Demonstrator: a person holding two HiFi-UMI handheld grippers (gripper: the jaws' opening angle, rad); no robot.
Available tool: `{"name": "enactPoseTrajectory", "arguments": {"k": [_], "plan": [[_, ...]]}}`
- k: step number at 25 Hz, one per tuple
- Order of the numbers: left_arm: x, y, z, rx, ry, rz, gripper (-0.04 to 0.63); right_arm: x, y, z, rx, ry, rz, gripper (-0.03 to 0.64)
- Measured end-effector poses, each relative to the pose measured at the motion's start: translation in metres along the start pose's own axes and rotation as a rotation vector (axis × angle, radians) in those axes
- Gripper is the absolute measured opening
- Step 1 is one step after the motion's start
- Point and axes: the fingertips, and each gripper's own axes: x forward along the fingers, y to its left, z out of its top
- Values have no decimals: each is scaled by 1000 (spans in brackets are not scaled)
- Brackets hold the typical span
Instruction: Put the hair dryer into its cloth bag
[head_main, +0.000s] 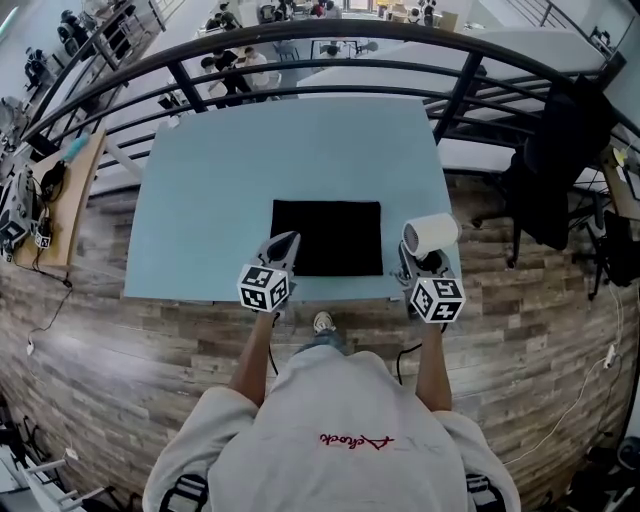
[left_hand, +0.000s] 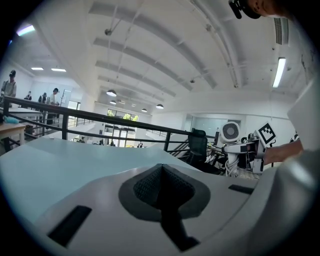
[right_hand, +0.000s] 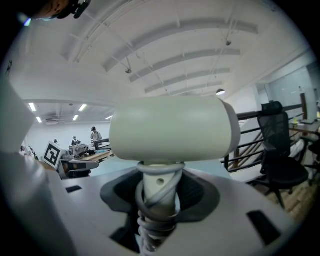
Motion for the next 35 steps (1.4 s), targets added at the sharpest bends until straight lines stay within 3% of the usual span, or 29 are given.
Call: {"name": "enactPoseTrajectory", "arguments": {"k": [9,18,35], "plan": [[41,41,16,-4,-7,-27,6,55,1,24,8,-30,-4,201],[64,41,0,-32,30,-20,6,71,-23,25,13,-24,-5,201],[117,-46,-16,-72,67,109,7,62,-114,26,-63,52,157,201]]}}
